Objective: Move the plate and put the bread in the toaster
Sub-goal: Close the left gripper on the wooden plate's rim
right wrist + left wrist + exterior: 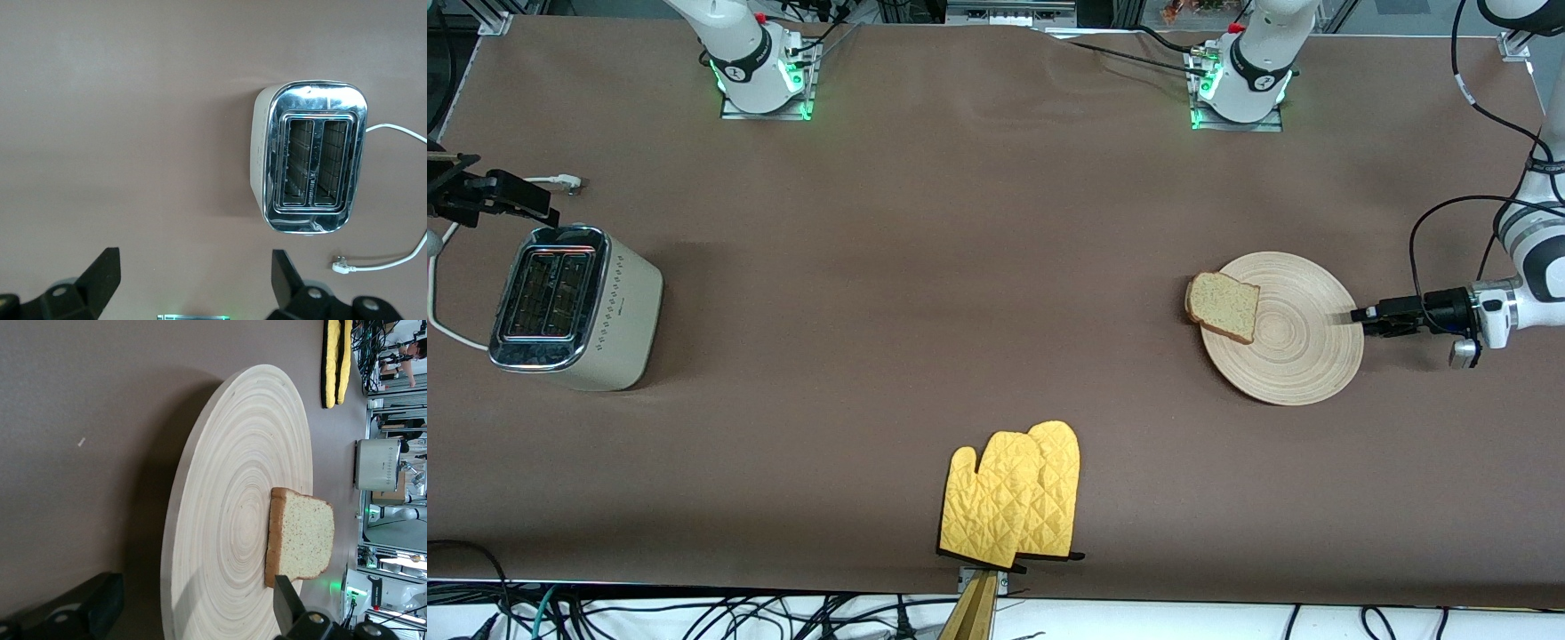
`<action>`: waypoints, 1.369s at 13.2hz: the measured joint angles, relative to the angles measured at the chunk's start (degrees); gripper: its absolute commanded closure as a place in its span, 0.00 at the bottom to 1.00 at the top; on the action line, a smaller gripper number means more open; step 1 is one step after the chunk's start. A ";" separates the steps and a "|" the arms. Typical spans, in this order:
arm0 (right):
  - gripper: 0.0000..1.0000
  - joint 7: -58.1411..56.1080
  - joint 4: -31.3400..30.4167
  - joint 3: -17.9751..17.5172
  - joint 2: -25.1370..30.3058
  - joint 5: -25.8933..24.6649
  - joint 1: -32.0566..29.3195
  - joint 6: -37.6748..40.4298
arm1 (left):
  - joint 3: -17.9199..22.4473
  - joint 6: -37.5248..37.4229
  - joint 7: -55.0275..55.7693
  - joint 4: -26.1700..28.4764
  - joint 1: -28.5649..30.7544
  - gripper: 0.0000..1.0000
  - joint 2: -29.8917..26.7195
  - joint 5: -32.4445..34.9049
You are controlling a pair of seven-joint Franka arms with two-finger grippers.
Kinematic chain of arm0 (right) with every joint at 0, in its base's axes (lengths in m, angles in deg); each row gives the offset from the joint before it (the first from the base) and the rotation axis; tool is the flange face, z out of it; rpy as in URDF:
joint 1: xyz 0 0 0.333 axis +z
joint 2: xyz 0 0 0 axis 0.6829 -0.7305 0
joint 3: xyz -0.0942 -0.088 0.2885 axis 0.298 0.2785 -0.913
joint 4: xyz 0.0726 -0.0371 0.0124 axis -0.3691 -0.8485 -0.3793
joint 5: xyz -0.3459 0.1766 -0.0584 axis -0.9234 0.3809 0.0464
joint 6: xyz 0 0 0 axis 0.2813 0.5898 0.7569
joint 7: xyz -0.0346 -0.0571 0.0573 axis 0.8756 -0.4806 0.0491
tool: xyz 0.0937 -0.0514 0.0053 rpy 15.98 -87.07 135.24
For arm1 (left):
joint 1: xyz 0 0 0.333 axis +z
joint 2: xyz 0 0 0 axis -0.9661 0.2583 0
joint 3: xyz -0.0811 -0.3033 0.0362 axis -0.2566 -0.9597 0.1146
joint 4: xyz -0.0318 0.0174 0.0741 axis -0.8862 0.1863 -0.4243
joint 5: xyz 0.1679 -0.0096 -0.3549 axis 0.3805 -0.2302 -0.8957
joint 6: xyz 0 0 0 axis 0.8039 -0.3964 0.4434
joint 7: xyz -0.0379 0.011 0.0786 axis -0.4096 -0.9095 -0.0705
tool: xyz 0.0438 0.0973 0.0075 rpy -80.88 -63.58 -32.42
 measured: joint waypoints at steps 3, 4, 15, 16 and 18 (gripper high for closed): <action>0.00 0.00 0.00 0.28 0.00 0.00 -0.01 0.00 | -0.35 -0.20 -0.01 0.00 -0.01 0.37 0.48 -0.57; 0.00 0.00 0.00 0.56 0.00 0.00 -0.01 0.00 | -0.60 -0.27 -0.01 0.01 -0.03 0.40 0.63 -0.81; 0.00 0.00 0.00 0.88 -0.06 0.00 -0.03 0.00 | -0.93 -0.23 -0.03 0.35 -0.03 0.96 2.42 -1.16; 0.00 0.00 0.00 0.93 -0.14 0.00 -0.10 0.00 | -0.96 -0.65 -0.10 0.32 0.05 0.96 2.46 -1.59; 0.00 0.00 0.00 0.98 -0.32 0.00 -0.36 0.00 | -0.95 -0.64 -0.23 0.35 0.15 0.97 2.61 -1.90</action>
